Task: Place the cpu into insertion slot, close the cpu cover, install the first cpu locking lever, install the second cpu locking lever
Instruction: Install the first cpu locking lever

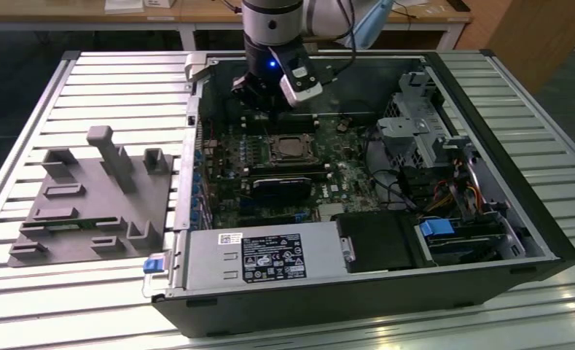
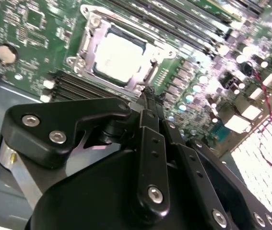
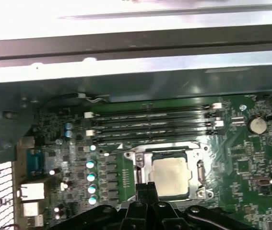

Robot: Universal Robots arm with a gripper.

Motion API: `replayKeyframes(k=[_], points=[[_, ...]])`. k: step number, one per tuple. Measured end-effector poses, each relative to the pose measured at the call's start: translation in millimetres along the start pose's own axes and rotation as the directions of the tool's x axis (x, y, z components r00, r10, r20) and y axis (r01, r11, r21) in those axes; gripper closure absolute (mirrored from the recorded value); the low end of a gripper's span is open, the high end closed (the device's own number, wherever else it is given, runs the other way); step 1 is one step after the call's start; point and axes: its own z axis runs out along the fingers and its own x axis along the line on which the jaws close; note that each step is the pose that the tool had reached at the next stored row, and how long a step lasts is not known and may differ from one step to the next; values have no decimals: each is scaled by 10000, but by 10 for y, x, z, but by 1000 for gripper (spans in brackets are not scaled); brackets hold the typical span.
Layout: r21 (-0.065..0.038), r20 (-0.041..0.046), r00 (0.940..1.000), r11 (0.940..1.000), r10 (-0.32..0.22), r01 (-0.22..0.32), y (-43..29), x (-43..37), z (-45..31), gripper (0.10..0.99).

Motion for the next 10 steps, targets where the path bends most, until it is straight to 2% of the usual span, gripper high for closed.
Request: replayKeyframes(k=[5,8,10], points=[[-3,29,10000,10000,-2,2,-12,123,-4,984],[-10,32,10000,10000,-1,1,-16,171,-6,984],[-60,29,10000,10000,0,0,-20,190,-7,984]])
